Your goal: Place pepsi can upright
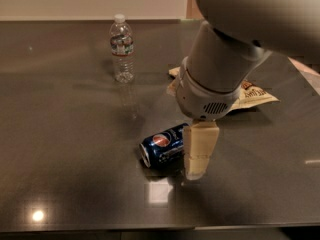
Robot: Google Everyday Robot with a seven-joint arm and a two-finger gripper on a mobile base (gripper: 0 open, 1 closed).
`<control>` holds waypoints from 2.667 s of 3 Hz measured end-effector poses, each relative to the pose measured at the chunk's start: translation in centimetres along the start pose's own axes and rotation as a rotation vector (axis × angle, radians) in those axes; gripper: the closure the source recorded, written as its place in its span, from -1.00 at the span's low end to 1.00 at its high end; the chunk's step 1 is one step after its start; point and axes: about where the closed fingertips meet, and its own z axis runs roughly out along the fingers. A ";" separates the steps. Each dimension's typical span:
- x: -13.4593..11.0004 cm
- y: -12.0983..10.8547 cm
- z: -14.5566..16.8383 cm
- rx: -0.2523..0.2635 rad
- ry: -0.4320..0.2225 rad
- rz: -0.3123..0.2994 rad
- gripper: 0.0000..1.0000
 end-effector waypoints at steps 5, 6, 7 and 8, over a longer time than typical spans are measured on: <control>-2.8 0.5 7.7 -0.109 0.070 -0.109 -0.16; -3.0 0.2 7.2 -0.113 0.076 -0.120 0.31; -2.5 -1.0 5.3 -0.137 -0.005 -0.087 0.77; -3.2 -2.8 2.0 -0.153 -0.186 -0.042 1.00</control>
Offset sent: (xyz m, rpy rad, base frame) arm 0.0053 0.0432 -0.0645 -0.0301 0.0969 0.0781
